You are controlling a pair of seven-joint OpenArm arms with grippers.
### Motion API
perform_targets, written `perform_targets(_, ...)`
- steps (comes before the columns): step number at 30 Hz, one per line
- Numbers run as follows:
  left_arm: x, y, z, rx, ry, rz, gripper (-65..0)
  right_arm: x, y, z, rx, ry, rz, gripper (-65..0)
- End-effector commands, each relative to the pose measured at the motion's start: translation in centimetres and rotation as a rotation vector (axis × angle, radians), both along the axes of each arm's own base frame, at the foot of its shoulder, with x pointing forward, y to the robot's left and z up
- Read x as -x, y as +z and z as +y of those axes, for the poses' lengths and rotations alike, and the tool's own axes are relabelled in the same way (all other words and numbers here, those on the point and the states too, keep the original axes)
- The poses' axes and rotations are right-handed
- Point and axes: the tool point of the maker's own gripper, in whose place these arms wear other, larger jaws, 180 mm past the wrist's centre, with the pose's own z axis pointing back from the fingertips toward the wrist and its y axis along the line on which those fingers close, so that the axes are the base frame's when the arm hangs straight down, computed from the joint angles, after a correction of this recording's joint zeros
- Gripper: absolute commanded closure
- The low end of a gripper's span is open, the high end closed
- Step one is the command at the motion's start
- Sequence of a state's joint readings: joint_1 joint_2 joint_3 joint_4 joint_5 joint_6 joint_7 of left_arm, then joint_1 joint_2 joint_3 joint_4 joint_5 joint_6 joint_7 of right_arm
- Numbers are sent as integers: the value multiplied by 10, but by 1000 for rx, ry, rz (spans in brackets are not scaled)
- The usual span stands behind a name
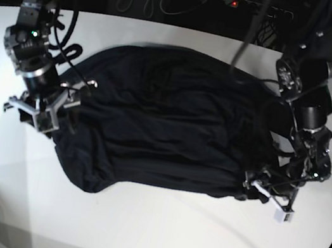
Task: Layout the t-shirt on the table in an organized manner, then fold the t-shirt properly
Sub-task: 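Hold the shirt with both grippers and spread it flat, then lift the black shirt with both grippers, stretching it between them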
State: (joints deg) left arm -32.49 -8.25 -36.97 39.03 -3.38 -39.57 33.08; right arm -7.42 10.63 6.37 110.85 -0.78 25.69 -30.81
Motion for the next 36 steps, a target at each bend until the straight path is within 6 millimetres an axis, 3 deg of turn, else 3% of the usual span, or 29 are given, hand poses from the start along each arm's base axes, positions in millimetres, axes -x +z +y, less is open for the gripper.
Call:
perform_targets(1, -16, 23, 6, 8, 16, -72, -518, -9, 13, -1, -8, 4, -49, -335)
perform_targets(5, -10, 14, 12, 10, 23, -52, -518, -43, 5, -9, -30, -19, -33, -336)
perform_targets(9, -6, 8, 13, 13, 23, -33, -480, -97, -16, -19, -95, -68, 36, -336)
perform_targets(11, -3, 5, 13, 11, 25, -30, -358, -124, -27, -28, -123, -95, 86, -336)
perform_targets(15, -3, 5, 14, 10, 24, -28, -28, -162, -39, -38, -170, -130, 172, -336)
perform_targets(16, 0, 2, 14, 9, 24, -22, 0, -168, -41, -38, -179, -132, 190, -336)
perform_targets(18, 4, -3, 14, 8, 25, -12, -20, -177, -49, -37, -205, -138, 230, -337)
perform_targets(21, 4, -3, 14, 8, 25, -12, 0, -184, -62, -32, -244, -143, 286, -337)
perform_targets(28, 4, -2, 14, 7, 25, -14, 0, -178, -93, -17, -315, -135, 301, -323)
perform_targets(31, 3, -1, 15, 6, 27, -16, 0, -169, -104, -20, -311, -141, 316, -211)
perform_targets(34, -5, 19, 23, -30, 35, -73, 0, -171, -100, -22, -309, -143, 309, -1)
perform_targets(36, -1, 26, 28, -61, 28, -70, 0, -174, -86, -30, -279, -144, 279, 0)
